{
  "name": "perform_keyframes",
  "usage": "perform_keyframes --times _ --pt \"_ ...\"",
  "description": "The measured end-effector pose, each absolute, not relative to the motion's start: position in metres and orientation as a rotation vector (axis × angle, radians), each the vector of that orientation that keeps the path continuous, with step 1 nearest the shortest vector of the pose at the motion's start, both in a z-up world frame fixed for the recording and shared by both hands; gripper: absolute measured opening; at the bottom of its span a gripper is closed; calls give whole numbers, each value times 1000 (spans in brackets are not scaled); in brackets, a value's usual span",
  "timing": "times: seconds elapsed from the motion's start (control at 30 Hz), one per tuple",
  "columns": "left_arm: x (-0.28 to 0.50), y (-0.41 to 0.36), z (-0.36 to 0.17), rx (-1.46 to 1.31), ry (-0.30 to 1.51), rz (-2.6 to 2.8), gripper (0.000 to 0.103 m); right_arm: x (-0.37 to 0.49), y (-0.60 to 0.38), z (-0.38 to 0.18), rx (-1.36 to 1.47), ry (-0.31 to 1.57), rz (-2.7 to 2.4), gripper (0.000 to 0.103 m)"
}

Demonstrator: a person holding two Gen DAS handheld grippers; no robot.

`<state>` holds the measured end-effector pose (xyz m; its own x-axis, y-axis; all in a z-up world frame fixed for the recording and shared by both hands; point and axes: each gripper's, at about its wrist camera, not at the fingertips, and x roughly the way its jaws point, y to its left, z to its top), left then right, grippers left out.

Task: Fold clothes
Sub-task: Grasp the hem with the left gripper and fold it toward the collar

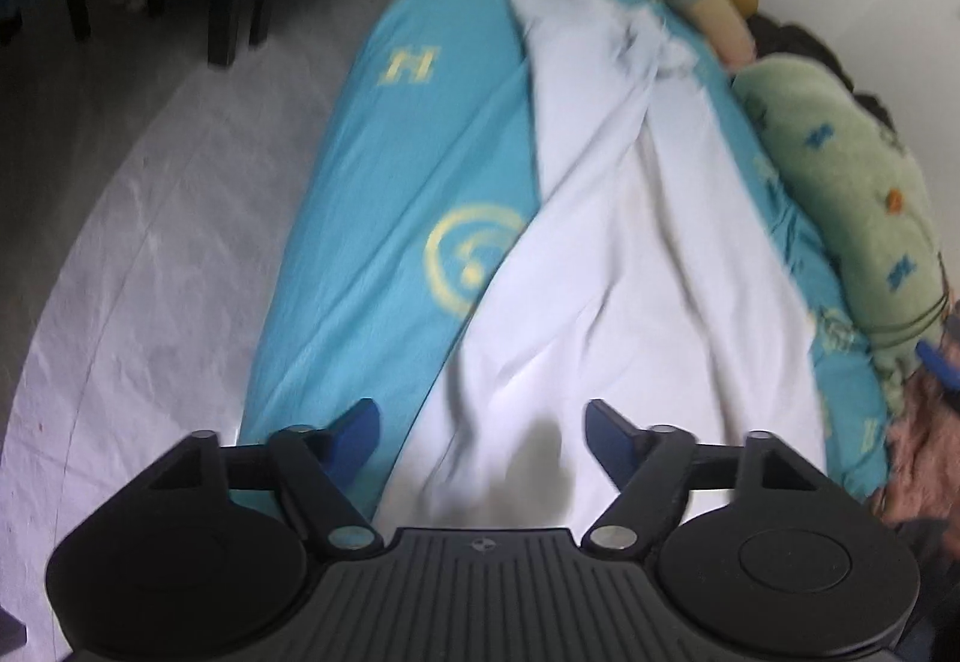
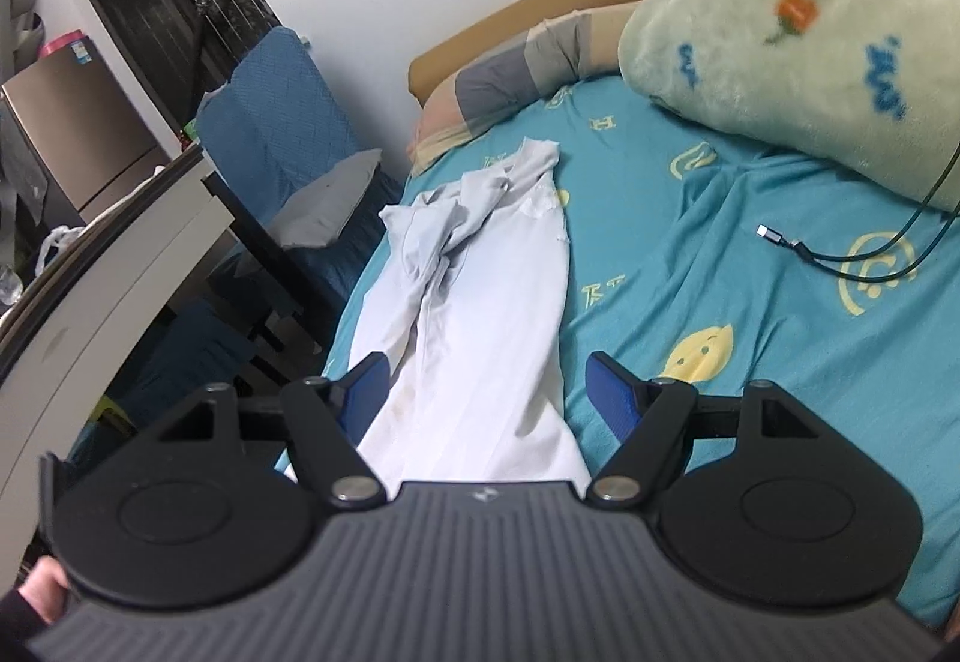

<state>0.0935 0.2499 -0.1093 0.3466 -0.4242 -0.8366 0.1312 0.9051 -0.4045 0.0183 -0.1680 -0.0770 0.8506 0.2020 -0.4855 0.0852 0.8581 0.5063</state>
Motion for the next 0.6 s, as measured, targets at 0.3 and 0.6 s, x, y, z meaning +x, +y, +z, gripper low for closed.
perform_keyframes --times 0.3,0.6 --pt "84 237 -93 -24 1168 -335 4 22 -164 -80 536 577 53 74" --pt "28 125 17 178 1020 -552 4 19 -175 -82 521 583 8 74"
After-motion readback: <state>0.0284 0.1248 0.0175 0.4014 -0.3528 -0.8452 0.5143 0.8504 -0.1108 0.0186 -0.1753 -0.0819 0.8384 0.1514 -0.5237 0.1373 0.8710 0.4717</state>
